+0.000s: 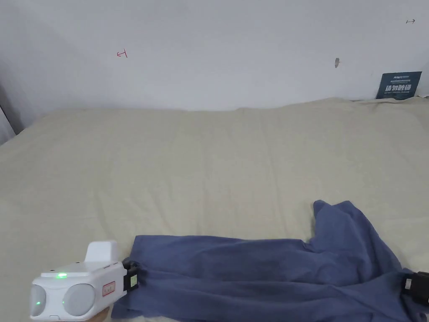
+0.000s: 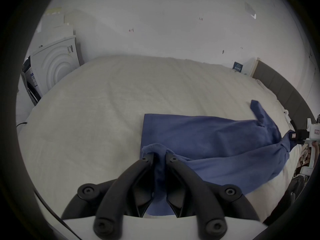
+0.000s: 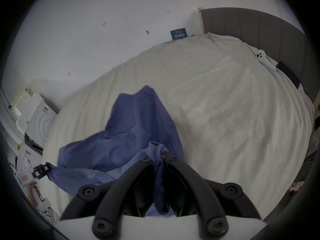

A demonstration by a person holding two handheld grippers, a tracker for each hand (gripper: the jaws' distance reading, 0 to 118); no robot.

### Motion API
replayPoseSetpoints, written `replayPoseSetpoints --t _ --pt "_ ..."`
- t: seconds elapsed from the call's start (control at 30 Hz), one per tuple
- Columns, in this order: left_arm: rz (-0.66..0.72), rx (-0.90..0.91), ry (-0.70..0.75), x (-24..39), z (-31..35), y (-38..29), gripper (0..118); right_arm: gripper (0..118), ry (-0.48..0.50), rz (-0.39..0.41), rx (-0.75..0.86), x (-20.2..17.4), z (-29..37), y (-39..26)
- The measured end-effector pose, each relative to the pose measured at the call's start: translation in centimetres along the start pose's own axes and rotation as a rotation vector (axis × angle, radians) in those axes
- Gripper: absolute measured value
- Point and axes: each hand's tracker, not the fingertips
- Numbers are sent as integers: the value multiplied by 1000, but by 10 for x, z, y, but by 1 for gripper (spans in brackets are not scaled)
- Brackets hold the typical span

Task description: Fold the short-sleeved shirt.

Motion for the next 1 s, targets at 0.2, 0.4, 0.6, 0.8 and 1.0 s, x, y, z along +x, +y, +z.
replayPoseSetpoints --t 0.2,0.4,0.6,0.8,1.0 --pt "5 -25 19 -6 -24 -17 49 19 -41 67 -16 10 -16 -15" --pt "15 220 16 -26 95 -21 86 75 -57 223 371 7 91 -30" --pt "-7 420 -41 -3 217 -59 92 96 127 114 448 -10 182 -73" --pt "14 464 -98 27 257 -99 90 96 124 231 445 -42 200 -119" --pt "4 432 -122 46 267 -133 58 68 176 273 406 -58 206 -151"
